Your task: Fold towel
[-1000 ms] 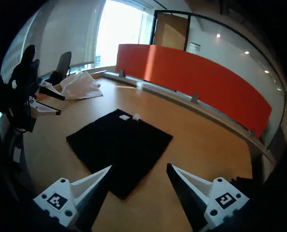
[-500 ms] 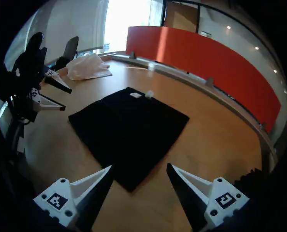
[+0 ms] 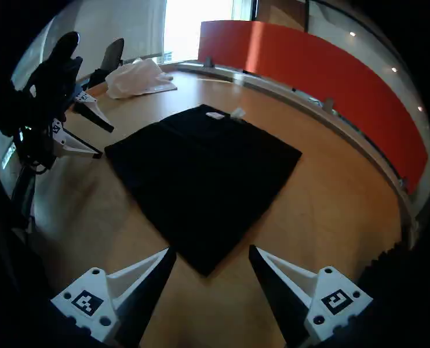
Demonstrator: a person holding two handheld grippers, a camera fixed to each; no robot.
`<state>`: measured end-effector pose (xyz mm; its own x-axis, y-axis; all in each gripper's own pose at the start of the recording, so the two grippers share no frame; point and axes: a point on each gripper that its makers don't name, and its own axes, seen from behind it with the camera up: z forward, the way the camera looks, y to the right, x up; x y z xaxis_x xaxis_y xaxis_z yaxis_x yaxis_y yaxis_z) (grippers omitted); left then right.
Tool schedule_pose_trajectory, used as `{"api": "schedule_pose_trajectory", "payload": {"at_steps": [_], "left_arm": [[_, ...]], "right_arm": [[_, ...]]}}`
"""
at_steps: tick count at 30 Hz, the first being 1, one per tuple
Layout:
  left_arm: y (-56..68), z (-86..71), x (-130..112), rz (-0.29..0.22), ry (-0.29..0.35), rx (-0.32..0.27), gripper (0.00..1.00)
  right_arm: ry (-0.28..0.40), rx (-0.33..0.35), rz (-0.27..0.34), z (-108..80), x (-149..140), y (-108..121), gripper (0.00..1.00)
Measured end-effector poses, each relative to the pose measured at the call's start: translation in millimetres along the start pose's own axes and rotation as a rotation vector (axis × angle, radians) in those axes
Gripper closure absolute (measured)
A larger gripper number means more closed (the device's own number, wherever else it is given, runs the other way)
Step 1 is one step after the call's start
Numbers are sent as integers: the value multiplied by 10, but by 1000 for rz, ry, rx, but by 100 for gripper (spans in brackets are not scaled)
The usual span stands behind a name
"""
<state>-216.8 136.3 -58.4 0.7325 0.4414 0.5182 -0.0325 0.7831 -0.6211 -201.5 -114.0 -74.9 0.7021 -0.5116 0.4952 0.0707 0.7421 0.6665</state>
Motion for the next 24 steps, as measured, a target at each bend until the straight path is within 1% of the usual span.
{"api": "schedule_pose_trajectory", "payload": {"at_steps": [5,11,13,17,20,21,24], "left_arm": [[21,69,-47,-8,-23,-11,3],[25,130,-69,5,-39,-12,4],[35,139,-74,7,-44,-17,5],[61,143,-80,14,-50,-26,10],[90,147,-81,15,-53,-36,17],[96,150,-82,13,-56,-38,20],[104,160,-82,3,-65,-42,25]], "right_arm": [[-22,16,-8,29,-81,-19,8],[-29,23,-2,60,-118,-10,15],[-31,28,2,68,-125,-13,16],[-33,36,7,76,-141,-13,21],[-38,46,9,75,-168,-24,26],[-39,49,9,76,-177,-31,29],[-41,59,13,82,-197,-53,34]]}}
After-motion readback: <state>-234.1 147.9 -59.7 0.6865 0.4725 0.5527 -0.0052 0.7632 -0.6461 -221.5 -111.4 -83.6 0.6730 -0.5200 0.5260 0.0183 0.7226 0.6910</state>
